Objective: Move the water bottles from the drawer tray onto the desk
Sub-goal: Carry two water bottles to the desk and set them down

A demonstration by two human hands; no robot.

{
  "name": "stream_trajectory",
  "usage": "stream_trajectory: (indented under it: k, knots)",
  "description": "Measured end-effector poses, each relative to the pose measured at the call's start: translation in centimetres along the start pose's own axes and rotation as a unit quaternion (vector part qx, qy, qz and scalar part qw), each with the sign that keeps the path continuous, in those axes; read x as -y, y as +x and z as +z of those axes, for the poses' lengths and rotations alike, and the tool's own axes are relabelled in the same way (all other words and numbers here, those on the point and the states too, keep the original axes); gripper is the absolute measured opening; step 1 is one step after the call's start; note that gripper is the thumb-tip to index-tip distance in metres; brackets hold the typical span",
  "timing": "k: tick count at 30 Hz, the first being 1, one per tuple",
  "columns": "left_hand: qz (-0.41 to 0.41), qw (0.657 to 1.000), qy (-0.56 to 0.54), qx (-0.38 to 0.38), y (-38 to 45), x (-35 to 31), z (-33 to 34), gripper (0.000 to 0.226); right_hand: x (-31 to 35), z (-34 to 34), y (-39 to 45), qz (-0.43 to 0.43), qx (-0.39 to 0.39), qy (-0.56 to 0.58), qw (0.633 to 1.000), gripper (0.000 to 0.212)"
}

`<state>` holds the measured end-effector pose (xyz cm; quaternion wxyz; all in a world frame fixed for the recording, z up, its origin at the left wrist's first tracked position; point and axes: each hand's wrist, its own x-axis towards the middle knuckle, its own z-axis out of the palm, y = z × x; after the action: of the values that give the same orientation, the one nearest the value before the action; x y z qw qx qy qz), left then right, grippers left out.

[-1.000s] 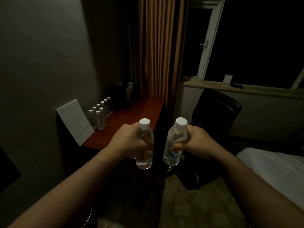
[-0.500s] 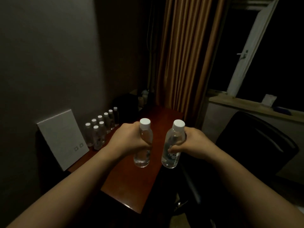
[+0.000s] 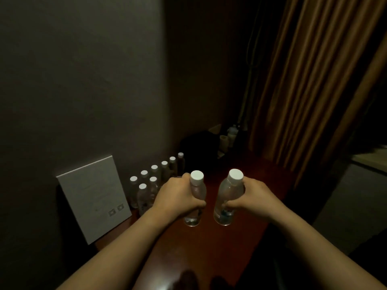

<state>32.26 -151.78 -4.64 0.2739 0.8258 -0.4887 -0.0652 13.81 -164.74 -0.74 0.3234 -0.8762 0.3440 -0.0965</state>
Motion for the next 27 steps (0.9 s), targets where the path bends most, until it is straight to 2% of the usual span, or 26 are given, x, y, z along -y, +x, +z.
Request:
stream_trajectory:
  k: [6, 14, 22, 27]
  knots:
    - [-0.128, 0.991, -0.008, -0.045, 7.8, 4.4, 3.8, 0.056, -2.9, 2.7, 13.7, -0.04, 0.077, -0.005, 0.996, 0.057]
    - [-0.277, 0.956, -0.018, -0.095, 15.9, 9.5, 9.9, 0.059, -6.4, 8.7, 29.0, -0.079, 0.172, -0.002, 0.982, 0.065]
    - [-0.387, 0.906, -0.071, -0.157, 20.7, 12.9, 14.8, 0.058, -8.5, 14.4, 38.0, -0.085, 0.259, -0.004, 0.962, 0.075]
    - [-0.426, 0.88, -0.078, -0.195, 22.3, 15.0, 17.8, 0.057, -9.2, 17.7, 41.5, -0.087, 0.284, -0.004, 0.955, 0.058]
